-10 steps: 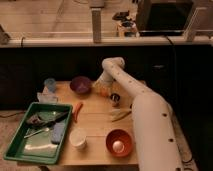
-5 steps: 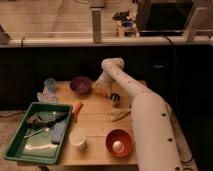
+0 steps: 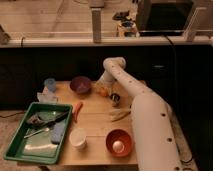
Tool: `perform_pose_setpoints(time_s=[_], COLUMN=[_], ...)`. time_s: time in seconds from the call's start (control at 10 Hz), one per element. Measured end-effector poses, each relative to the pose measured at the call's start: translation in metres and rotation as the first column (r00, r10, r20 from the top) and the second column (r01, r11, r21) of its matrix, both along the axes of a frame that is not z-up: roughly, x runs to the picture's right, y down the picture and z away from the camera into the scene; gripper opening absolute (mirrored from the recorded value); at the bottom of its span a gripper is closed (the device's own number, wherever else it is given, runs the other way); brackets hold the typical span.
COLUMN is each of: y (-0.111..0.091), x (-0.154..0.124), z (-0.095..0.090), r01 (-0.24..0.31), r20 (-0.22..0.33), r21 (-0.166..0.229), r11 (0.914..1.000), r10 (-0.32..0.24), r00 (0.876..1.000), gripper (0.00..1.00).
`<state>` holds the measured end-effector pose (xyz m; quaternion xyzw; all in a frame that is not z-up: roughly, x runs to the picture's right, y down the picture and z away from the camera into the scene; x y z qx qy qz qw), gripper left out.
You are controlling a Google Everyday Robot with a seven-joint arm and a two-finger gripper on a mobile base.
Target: Place apple in paper cup
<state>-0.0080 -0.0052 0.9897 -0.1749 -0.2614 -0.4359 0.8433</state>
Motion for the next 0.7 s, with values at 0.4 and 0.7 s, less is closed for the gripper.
perform_pose_setpoints(time_s=[0.4,0.7], y=[-0.0021,-0.0006], x=[0.0106,0.0074], z=[0.0071,0.0107], r01=[-0.003,0.014], r20=[-0.030,-0.024], r21=[-0.003,-0.002], r11=[1.0000,0.9999], r10=[0.003,-0.014], r00=[1.000,1.000], gripper=[0.65,0.39])
